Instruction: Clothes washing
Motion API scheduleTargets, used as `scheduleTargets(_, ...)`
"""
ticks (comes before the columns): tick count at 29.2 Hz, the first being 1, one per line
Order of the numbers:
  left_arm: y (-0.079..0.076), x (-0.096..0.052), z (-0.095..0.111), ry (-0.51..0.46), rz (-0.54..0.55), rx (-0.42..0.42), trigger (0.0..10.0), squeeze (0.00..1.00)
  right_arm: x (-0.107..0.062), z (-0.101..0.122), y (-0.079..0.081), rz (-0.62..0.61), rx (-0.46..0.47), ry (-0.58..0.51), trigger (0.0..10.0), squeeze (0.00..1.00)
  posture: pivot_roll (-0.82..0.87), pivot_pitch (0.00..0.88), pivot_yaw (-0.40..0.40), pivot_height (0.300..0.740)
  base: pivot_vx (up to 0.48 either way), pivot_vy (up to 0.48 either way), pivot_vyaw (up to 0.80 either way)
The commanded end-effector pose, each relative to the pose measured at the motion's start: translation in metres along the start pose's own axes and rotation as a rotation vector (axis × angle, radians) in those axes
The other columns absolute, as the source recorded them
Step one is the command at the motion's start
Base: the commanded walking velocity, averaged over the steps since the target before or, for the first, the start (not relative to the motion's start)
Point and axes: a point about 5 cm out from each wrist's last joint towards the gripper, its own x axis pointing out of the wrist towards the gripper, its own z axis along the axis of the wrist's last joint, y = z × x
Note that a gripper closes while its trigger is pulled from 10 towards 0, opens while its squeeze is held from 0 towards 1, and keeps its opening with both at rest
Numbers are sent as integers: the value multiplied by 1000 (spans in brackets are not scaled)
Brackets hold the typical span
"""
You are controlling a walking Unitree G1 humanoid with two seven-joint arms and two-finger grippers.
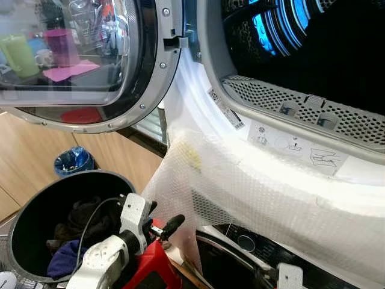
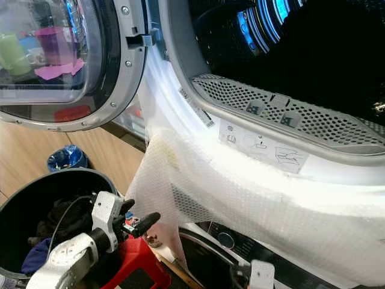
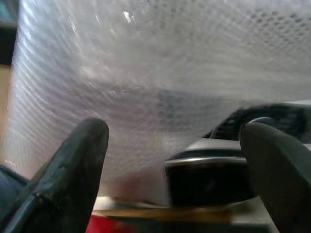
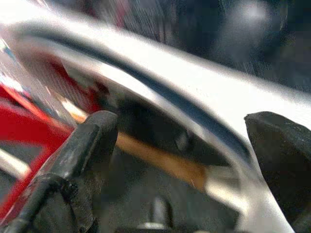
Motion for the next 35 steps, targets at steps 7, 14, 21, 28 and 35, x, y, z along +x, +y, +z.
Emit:
scheduleTargets(7, 35, -12, 25, 135, 227, 24, 10000, 0, -13, -32, -11, -29, -44, 130, 10000, 0, 198, 113, -1, 740, 0, 0, 0)
scheduleTargets(14, 64, -34, 5, 229, 563, -259, 10000, 0, -19, -46, -15, -50, -78, 212, 10000, 0, 238, 113, -3, 740, 0, 0, 0)
scheduleTargets(21, 81, -70, -9, 396, 696, -234, 10000, 0, -19, -47, -15, -67, -72, 228, 10000, 0, 266, 119, 2, 740, 0, 0, 0)
scheduleTargets(28, 92, -100, -26, 578, 677, -153, 10000, 0, -18, -48, -12, -58, -81, 244, 10000, 0, 284, 121, 11, 740, 0, 0, 0)
scheduleTargets(35, 97, -109, -25, 633, 669, -106, 10000, 0, -19, -50, -11, -56, -75, 256, 10000, 0, 286, 119, 11, 740, 0, 0, 0)
